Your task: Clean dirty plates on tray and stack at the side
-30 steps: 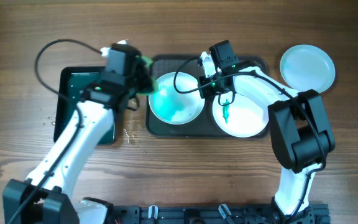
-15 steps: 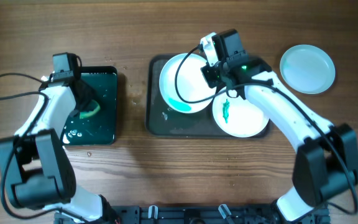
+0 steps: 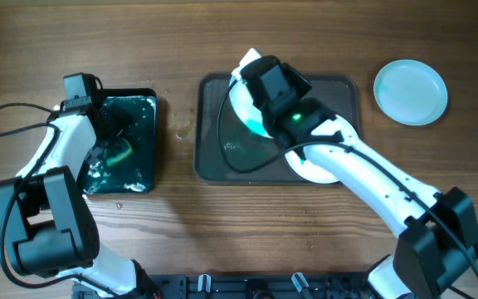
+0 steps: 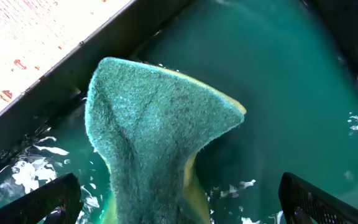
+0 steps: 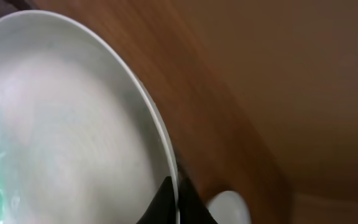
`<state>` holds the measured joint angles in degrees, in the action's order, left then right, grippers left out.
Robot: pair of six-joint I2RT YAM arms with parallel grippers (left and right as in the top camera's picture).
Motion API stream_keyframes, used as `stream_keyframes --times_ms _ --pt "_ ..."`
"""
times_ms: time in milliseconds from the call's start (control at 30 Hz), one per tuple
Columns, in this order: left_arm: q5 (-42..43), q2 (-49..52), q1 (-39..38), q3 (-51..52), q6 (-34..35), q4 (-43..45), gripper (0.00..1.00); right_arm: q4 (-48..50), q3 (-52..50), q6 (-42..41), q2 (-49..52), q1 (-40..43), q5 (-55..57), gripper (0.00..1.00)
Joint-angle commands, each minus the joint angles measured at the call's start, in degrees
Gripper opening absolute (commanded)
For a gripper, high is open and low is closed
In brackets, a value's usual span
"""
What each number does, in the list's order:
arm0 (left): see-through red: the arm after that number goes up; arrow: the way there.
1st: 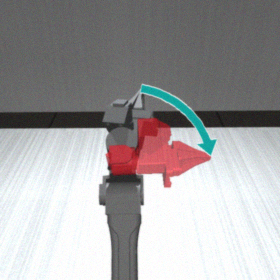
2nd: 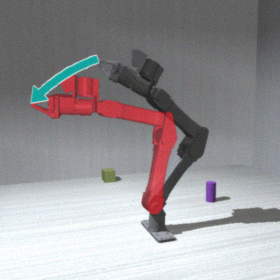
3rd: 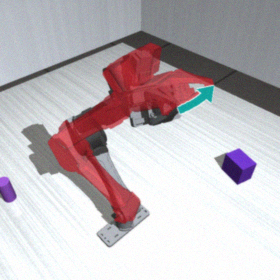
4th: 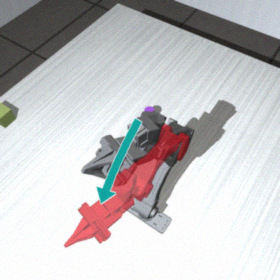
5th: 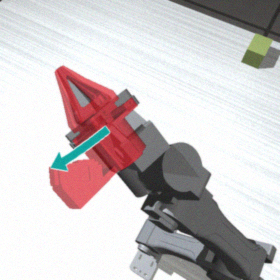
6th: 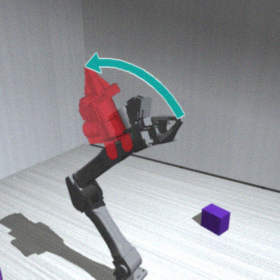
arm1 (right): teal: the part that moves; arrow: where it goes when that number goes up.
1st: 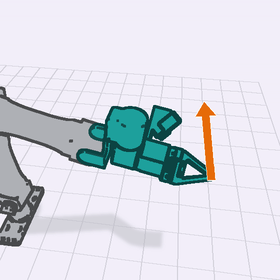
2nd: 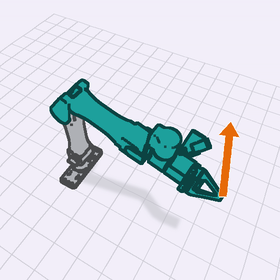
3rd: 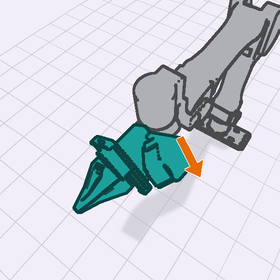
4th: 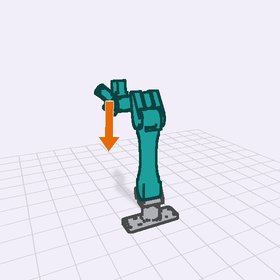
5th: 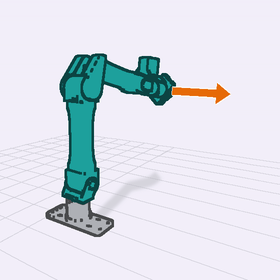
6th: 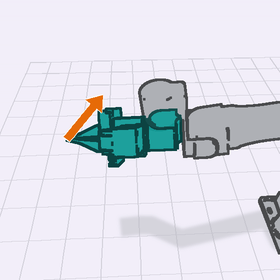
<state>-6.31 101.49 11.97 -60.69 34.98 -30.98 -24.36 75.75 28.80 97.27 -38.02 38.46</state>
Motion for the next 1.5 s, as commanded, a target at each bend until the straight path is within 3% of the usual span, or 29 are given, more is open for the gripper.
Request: stream_keyframes --times_ms 0,100,233,367,467,633,733,900,1100,1467 --pt "0.7 0.4 -0.1 0.1 -0.2 0.1 1.0 1.2 1.2 10.4 -1.1 -3.3 12.7 0.04" --pt "0.7 0.4 -0.1 0.1 -0.2 0.1 1.0 3.4 1.2 14.8 -1.1 -5.5 16.2 0.04" --pt "0.7 0.4 -0.1 0.1 -0.2 0.1 1.0 6.8 1.2 14.6 -1.1 -5.7 19.4 0.04" --pt "0.7 0.4 -0.1 0.1 -0.2 0.1 1.0 6.7 1.2 8.2 -1.1 -3.7 17.3 0.04" --pt "0.7 0.4 -0.1 0.1 -0.2 0.1 1.0 2.8 1.2 -4.9 -1.1 2.8 -0.2 0.04" --pt "0.7 0.4 -0.1 0.1 -0.2 0.1 1.0 -0.4 1.2 -19.4 -1.2 17.1 -24.8 0.04" --pt "0.7 0.4 -0.1 0.1 -0.2 0.1 1.0 -2.1 1.2 -25.9 -1.2 27.4 -36.5 0.04" --pt "0.7 0.4 -0.1 0.1 -0.2 0.1 1.0 -3.6 1.1 -27.8 -1.1 48.4 -56.1 0.04" --pt "0.7 0.4 -0.1 0.1 -0.2 0.1 1.0 -2.0 0.5 -37.0 2.3 66.4 -56.7 0.04" --pt "0.7 0.4 -0.1 0.1 -0.2 0.1 1.0 5.9 0.5 -42.2 15.9 69.2 -54.8 0.07"
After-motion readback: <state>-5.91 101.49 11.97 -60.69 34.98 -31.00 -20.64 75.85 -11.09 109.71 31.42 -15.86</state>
